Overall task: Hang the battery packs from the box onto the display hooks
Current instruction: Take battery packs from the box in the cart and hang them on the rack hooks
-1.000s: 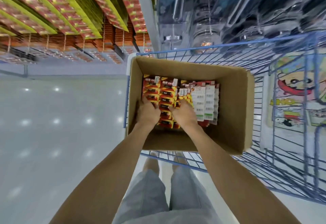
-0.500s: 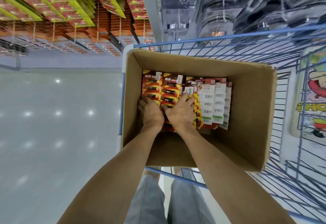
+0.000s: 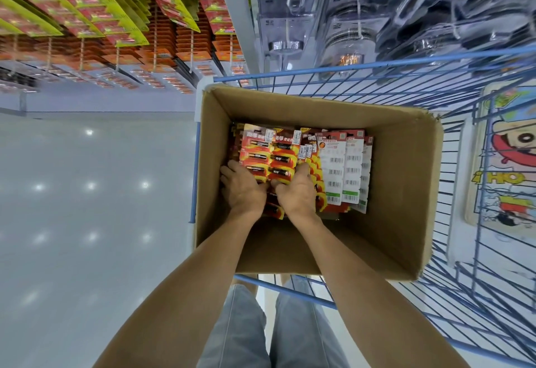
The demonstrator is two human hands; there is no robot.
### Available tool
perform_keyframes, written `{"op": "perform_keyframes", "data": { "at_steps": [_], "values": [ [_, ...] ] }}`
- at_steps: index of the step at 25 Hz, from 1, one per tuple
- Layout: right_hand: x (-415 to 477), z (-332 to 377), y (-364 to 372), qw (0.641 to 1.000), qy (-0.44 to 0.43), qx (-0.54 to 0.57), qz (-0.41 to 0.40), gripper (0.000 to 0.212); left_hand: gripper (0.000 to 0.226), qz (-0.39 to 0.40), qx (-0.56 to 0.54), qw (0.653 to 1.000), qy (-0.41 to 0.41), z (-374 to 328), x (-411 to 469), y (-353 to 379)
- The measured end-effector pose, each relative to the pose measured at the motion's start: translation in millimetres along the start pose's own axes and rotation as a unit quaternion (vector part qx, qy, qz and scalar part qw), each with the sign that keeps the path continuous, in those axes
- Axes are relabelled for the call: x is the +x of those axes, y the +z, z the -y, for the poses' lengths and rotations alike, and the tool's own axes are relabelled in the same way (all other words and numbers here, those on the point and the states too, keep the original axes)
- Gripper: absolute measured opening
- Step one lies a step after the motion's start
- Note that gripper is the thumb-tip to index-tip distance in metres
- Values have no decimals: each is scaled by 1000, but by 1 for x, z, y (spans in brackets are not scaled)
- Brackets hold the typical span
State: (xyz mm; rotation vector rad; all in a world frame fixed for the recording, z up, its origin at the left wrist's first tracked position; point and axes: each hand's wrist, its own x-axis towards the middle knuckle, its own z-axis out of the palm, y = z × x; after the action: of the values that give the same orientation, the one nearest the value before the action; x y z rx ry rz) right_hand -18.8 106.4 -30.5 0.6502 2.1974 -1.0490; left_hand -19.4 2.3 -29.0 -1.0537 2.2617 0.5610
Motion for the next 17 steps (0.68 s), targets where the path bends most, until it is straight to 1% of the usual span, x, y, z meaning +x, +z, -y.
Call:
{"op": "perform_keyframes", "data": {
  "at_steps": [1,4,6,9,11,14,17],
  "values": [
    [-1,-5,-3,1000,-3,17,3,54,91,9,-29,1000,-7,1,-3,-2],
    [-5,-17,-18,998,1,67,19,28,60,32,-103,994,-19,4,-11,-8],
    [-13,-21,-34,990,38,126,43,20,53,46,-141,989,-5,8,-17,-15],
    [-31,-20,-65,966,102,231,63,16,52,84,-194,977,35,11,-35,-33],
    [-48,-17,-89,949,118,286,68,16,52,109,-228,965,71,14,-54,-50],
    [-75,-8,-123,933,95,336,83,22,44,118,-275,945,131,14,-88,-79],
    [-103,10,-154,921,46,375,100,24,39,123,-350,916,152,12,-123,-113]
  ]
}}
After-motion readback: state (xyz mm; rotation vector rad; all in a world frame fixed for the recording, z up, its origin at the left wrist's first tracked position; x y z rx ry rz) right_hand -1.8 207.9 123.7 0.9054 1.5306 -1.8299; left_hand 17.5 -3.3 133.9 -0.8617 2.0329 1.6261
